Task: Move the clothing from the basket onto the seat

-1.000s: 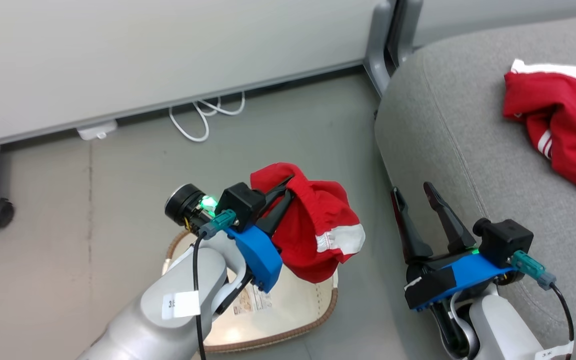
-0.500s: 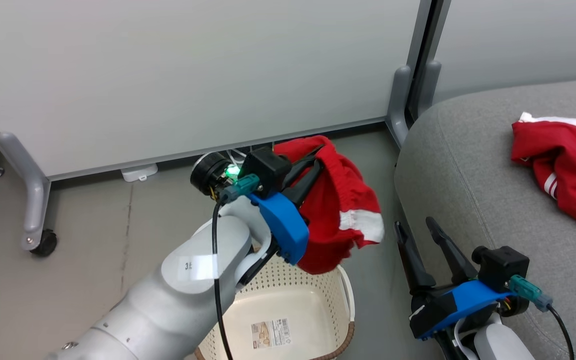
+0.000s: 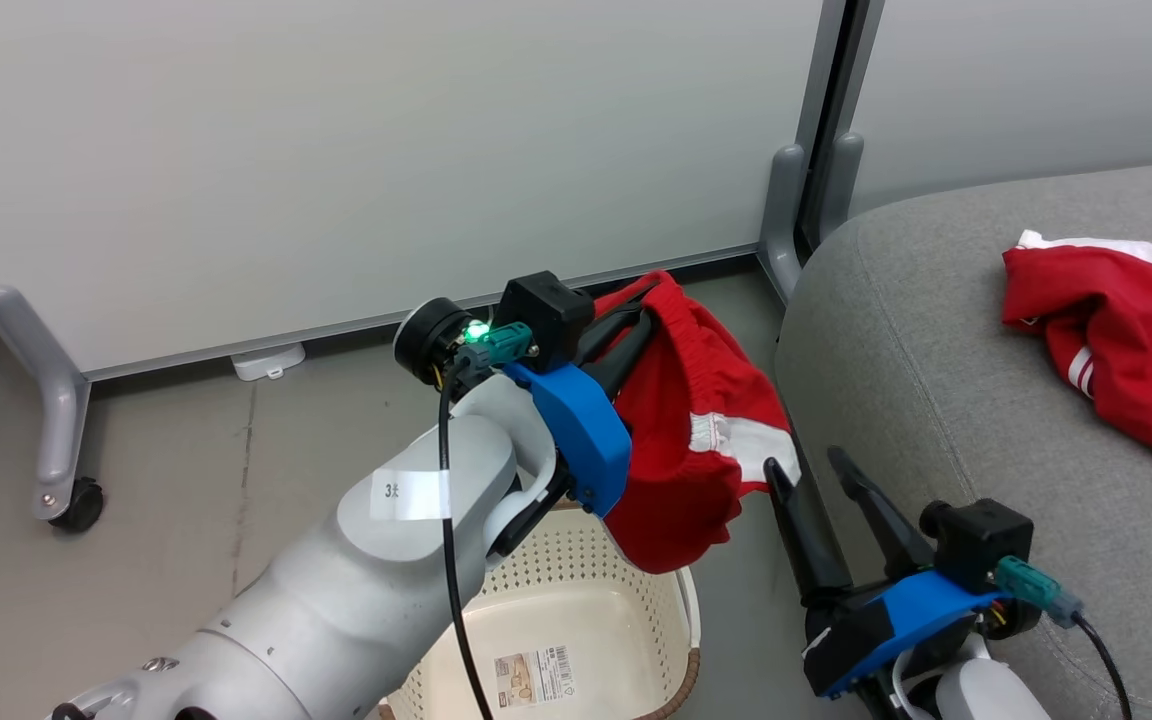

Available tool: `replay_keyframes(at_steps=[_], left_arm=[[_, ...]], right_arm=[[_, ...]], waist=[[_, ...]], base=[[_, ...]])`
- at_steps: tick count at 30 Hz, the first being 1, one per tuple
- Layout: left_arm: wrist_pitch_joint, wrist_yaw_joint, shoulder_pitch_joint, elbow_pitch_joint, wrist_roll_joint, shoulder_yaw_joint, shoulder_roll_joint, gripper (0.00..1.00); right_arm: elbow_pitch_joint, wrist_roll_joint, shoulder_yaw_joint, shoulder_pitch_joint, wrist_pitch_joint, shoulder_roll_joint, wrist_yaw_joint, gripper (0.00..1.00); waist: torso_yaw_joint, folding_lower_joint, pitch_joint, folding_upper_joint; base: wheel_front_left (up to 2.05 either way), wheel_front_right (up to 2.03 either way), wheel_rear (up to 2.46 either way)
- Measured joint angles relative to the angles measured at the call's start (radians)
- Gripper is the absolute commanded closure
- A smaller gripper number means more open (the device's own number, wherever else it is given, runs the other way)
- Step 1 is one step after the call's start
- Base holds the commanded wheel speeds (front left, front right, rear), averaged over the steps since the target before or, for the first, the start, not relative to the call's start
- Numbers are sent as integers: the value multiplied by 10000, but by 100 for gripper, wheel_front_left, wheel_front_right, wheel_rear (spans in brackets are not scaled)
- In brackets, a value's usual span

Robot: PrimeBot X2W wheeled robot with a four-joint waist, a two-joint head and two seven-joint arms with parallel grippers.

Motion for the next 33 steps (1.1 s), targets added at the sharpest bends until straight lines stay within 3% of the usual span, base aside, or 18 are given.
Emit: replay_keyframes(at_steps=[14,23,33], left_arm=[[-117,0,-152,309,-284,-307,-134,100],[-132,0,-193,173,-336,-370,-238,100],[-132,0,-191,13,-332,-387,-272,100]], right_arm=[[-88,-255,1580,-175,506,4,0,0],[1118,-861,1618,-1343,430,4,0,0],[2729,-775,1689,-2660,-113,2,0,0]], waist=[[-123,0,203,0],[-27,1,374,0],[104,1,481,0]], base=[[0,0,0],[0,0,0],[0,0,0]])
